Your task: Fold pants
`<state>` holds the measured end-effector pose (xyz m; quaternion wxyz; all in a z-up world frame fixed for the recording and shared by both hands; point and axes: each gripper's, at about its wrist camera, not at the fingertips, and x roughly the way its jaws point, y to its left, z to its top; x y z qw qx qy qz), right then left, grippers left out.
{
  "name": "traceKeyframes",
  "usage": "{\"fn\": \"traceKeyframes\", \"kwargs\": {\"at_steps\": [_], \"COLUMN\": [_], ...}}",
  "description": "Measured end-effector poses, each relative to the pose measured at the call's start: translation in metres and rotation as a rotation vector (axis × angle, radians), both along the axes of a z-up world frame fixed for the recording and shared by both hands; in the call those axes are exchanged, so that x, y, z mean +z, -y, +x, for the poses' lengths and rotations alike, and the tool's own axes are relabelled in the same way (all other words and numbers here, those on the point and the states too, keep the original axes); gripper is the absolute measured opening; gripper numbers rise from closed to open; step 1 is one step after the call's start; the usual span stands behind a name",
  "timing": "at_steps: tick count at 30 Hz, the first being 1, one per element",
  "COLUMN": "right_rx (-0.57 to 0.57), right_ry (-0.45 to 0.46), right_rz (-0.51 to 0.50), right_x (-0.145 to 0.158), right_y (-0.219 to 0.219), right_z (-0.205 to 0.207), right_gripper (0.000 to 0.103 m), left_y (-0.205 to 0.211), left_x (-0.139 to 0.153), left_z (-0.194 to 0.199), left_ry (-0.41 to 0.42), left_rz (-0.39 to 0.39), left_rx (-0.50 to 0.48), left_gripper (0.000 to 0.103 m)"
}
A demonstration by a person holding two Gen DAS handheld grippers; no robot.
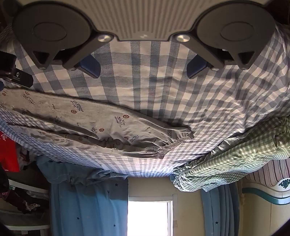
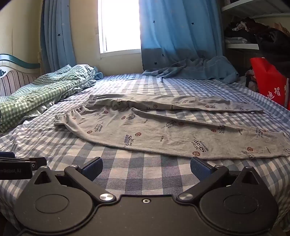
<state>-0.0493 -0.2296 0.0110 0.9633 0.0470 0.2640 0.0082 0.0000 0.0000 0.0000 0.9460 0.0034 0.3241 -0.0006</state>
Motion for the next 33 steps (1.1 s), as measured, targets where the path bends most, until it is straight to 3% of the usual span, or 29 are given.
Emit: {"fn": "traceKeyframes", "kwargs": {"at_steps": [33], "right_rx": [0.009], "right_ry": [-0.018], "right_rz": [0.000], "right_x": [-0.008], "right_y": [-0.003], "right_z": [0.001], "right_gripper": [0.103], "left_y": [-0.006], "left_x": [-0.004], "left_z": [0.001], "left_ry": [-0.018], "left_rz": [-0.005], "left_rx": [0.019], "left_gripper": [0.103]}}
